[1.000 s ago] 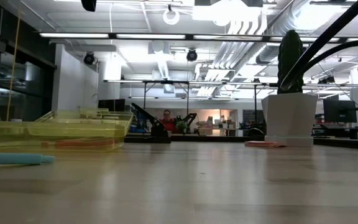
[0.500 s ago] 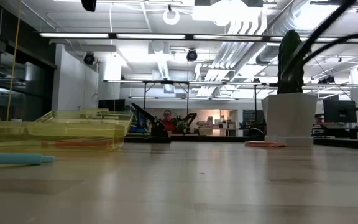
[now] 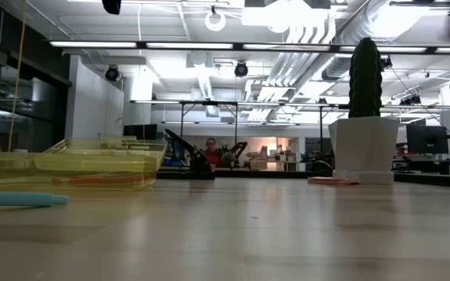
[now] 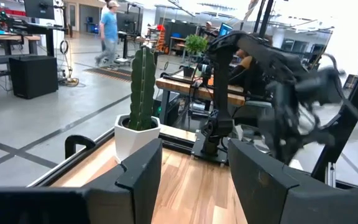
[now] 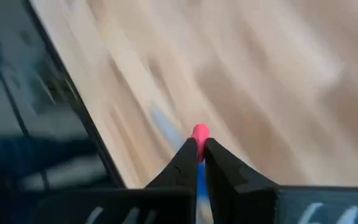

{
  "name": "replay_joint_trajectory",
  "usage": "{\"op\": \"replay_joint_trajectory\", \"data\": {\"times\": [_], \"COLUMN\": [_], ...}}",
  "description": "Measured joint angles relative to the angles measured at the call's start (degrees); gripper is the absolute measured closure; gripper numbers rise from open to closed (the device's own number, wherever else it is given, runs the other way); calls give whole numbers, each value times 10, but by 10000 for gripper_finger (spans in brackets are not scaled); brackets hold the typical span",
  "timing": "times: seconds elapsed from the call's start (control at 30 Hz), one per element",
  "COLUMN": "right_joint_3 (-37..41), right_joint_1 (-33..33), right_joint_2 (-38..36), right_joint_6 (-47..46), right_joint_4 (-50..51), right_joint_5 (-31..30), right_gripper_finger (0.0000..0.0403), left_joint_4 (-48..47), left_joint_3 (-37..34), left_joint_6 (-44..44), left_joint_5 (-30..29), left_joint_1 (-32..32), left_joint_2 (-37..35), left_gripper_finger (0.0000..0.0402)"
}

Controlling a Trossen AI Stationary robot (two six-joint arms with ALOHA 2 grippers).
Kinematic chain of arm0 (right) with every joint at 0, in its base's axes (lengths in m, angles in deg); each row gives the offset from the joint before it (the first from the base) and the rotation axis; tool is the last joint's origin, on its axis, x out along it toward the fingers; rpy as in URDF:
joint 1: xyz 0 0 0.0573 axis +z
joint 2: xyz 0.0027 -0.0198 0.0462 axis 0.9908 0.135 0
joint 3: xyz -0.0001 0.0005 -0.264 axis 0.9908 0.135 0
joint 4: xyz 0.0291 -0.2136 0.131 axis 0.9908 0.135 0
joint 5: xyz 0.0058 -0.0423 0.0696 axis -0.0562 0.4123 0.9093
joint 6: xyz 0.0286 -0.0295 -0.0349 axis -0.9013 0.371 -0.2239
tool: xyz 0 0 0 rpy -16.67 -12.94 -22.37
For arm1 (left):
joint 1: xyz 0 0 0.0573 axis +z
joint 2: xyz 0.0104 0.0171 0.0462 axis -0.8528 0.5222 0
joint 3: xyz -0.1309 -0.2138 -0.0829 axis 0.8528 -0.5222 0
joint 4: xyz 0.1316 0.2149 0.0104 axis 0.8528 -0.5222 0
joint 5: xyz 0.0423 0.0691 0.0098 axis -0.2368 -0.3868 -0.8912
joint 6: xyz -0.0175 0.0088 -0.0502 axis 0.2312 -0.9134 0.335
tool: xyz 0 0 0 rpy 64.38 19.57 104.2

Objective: Pack school essentials
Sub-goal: Put the pink pencil top eraser into the yellow supply box

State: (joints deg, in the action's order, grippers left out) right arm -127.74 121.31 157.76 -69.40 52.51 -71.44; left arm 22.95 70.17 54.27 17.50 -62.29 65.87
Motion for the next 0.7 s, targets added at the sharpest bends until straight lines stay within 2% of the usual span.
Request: {"op": "replay_joint_trajectory", "data": {"times": [0.13,0.33,0.47,0.7], "right_joint_3": [0,0,0,-1], "right_joint_1": [-47,-161,-239,-337], "right_joint_2": [-40,-41,-35,-28], "right_joint_6": [94,324,458,594], "right_joint_4": [-39,-182,-309,-452], "right_joint_5": [-91,-105,-58,56], "right_gripper_finger": [402,403,403,403], "left_joint_4": [0,2,4,22], "left_joint_3": [0,0,0,0], "left_joint_6": [0,0,2,30], "left_joint_5": [0,5,7,34], "left_joint_1": [0,0,0,0], "left_joint_2": [0,0,0,0], "left_gripper_finger": [229,229,229,229]}}
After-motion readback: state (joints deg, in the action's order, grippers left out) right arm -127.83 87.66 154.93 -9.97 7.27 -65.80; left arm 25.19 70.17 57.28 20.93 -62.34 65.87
